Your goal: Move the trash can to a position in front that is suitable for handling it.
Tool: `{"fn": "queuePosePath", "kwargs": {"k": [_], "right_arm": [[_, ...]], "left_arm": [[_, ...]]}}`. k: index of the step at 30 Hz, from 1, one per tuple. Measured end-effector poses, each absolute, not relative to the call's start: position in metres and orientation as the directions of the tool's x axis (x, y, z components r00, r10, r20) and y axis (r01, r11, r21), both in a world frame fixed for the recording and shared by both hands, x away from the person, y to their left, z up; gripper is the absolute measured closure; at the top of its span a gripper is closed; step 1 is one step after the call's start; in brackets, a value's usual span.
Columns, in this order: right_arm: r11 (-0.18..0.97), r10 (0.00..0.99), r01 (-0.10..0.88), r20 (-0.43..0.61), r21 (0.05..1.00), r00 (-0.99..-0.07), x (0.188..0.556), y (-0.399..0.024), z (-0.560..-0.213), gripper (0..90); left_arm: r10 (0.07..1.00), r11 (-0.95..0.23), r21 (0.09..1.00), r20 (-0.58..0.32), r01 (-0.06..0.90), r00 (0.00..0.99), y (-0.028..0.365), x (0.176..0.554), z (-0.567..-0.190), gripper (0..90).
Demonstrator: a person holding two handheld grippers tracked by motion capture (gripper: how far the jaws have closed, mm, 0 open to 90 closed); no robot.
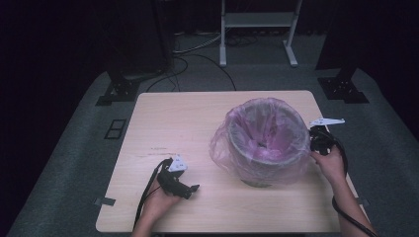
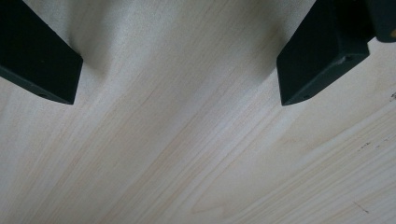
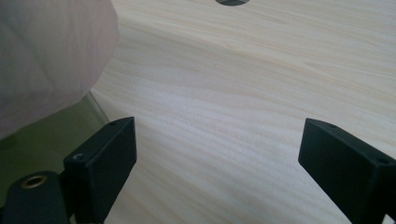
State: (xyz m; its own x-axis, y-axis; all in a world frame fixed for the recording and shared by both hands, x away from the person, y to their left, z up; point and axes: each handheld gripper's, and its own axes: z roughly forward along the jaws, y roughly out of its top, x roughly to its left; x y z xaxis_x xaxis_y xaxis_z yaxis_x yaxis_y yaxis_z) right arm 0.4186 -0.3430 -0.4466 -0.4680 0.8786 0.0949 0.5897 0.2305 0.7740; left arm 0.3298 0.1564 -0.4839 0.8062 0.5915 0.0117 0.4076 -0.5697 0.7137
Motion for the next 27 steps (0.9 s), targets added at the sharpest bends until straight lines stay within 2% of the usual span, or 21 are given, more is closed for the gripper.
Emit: {"fn": "queuePosePath", "kwargs": {"k": [16,27], "right_arm": [[0.237,0.864,0.601,0.117,0.763,-0.490,0.460,-0.317,-0.450,10.5],[0.244,0.849,0.589,0.124,0.770,-0.514,0.464,-0.305,-0.451,10.6]], "left_arm": [[0.592,-0.568,0.715,0.012,0.407,0.806,0.156,0.330,-0.484,0.0],[0.591,-0.569,0.714,0.012,0.407,0.806,0.156,0.330,-0.484,0.0]]}}
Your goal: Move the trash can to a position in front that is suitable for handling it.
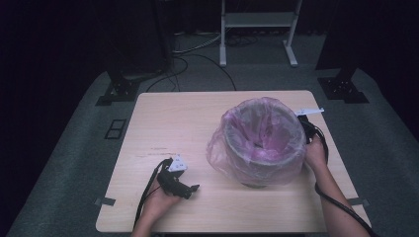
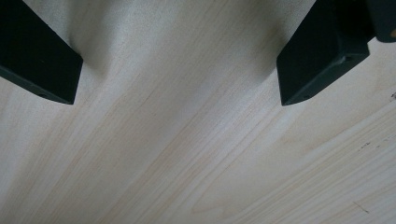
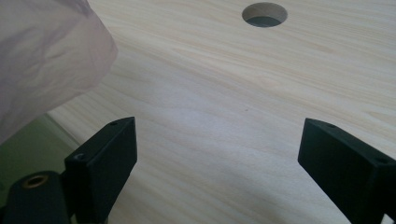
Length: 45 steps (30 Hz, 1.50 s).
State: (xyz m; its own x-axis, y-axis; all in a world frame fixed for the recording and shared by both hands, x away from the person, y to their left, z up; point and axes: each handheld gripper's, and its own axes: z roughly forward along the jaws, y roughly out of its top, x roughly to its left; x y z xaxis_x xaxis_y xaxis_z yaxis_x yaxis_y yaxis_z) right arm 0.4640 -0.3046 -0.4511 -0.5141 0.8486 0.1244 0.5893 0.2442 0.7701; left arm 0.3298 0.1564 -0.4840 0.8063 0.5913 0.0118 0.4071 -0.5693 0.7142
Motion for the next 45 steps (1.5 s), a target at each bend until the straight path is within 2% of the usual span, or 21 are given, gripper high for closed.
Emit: {"fn": "queuePosePath", "kwargs": {"k": [16,37,40,45], "right_arm": [[0.237,0.808,0.551,0.153,0.800,-0.569,0.432,-0.291,-0.450,10.5],[0.294,0.764,0.508,0.120,0.810,-0.634,0.387,-0.279,-0.448,10.4],[0.299,0.762,0.510,0.119,0.807,-0.636,0.385,-0.279,-0.449,10.4],[0.301,0.762,0.506,0.115,0.808,-0.637,0.383,-0.280,-0.448,10.4]], "left_arm": [[0.591,-0.572,0.712,0.012,0.408,0.807,0.157,0.330,-0.484,0.0],[0.579,-0.579,0.716,0.024,0.390,0.815,0.156,0.332,-0.483,0.0],[0.595,-0.559,0.738,0.037,0.379,0.803,0.152,0.339,-0.478,0.0],[0.623,-0.485,0.781,-0.008,0.394,0.782,0.144,0.359,-0.464,0.0]]}}
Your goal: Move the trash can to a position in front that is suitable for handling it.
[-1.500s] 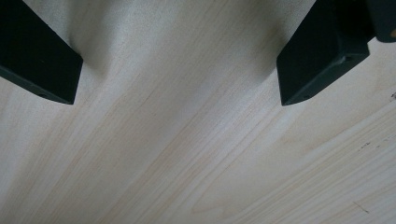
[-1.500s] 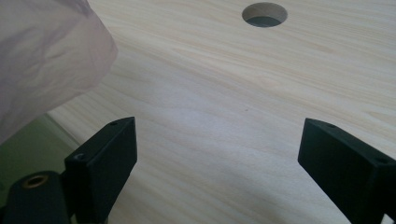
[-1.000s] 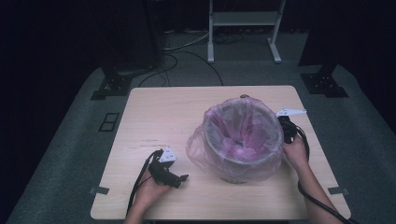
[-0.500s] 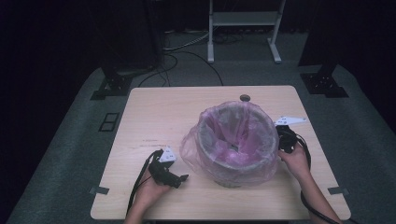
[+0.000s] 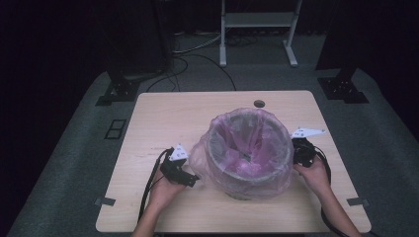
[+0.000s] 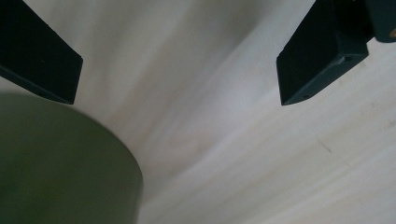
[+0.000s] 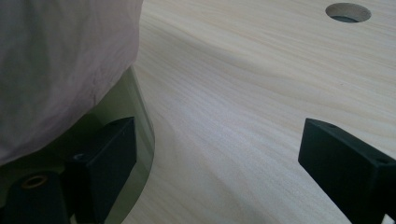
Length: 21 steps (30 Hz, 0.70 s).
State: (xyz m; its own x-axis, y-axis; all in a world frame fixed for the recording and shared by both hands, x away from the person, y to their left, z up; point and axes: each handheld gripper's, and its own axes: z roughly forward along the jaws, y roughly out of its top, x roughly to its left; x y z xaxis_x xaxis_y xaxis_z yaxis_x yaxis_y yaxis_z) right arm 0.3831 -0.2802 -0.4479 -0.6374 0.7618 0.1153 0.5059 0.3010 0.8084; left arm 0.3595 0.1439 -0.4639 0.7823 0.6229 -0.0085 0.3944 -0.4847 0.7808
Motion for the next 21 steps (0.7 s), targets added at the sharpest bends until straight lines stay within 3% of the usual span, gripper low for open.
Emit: {"fn": "queuePosePath", "kwargs": {"k": [9,21], "right_arm": [[0.300,0.758,0.508,0.121,0.808,-0.640,0.381,-0.281,-0.447,10.4],[0.297,0.748,0.504,0.130,0.811,-0.651,0.368,-0.279,-0.449,10.4]], "left_arm": [[0.620,-0.422,0.810,-0.070,0.407,0.782,0.123,0.379,-0.460,0.0],[0.588,-0.451,0.799,-0.070,0.398,0.806,0.118,0.365,-0.457,0.0]]}}
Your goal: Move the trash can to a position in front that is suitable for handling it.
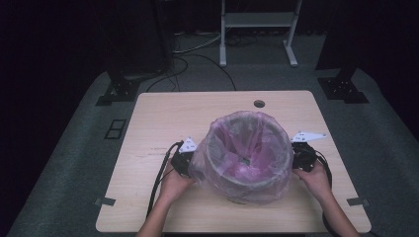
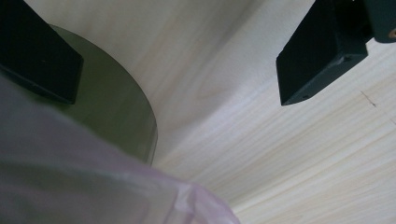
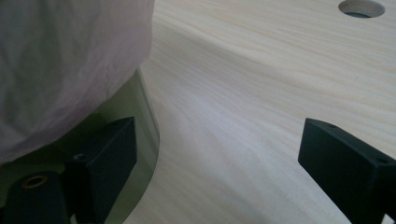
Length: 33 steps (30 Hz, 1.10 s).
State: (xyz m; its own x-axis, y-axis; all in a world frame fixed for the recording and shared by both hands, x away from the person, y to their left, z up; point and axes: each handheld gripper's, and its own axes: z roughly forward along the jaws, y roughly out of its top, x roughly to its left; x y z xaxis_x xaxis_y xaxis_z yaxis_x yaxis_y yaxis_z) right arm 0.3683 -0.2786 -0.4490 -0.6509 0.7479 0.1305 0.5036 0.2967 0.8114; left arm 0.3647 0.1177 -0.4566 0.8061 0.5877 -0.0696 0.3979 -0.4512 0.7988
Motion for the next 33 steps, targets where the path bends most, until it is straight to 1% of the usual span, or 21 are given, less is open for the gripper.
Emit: {"fn": "queuePosePath", "kwargs": {"k": [5,8,19,27,29,33], "right_arm": [[0.293,0.736,0.505,0.145,0.812,-0.661,0.356,-0.276,-0.451,10.4],[0.296,0.726,0.507,0.154,0.809,-0.670,0.348,-0.273,-0.451,10.4],[0.314,0.706,0.496,0.151,0.809,-0.692,0.326,-0.267,-0.452,10.4],[0.315,0.707,0.498,0.151,0.808,-0.691,0.319,-0.269,-0.454,10.2],[0.323,0.718,0.495,0.132,0.807,-0.684,0.318,-0.272,-0.455,10.2],[0.304,0.735,0.509,0.142,0.805,-0.663,0.314,-0.283,-0.457,10.2]], "left_arm": [[0.582,-0.448,0.798,-0.083,0.404,0.809,0.123,0.351,-0.457,0.0],[0.585,-0.451,0.796,-0.077,0.402,0.808,0.126,0.341,-0.458,0.0],[0.572,-0.463,0.789,-0.083,0.405,0.816,0.133,0.309,-0.463,0.0],[0.571,-0.468,0.782,-0.087,0.411,0.816,0.135,0.303,-0.464,0.0],[0.576,-0.472,0.778,-0.083,0.414,0.813,0.137,0.302,-0.465,0.0],[0.582,-0.465,0.781,-0.086,0.417,0.809,0.141,0.300,-0.464,0.0]]}}
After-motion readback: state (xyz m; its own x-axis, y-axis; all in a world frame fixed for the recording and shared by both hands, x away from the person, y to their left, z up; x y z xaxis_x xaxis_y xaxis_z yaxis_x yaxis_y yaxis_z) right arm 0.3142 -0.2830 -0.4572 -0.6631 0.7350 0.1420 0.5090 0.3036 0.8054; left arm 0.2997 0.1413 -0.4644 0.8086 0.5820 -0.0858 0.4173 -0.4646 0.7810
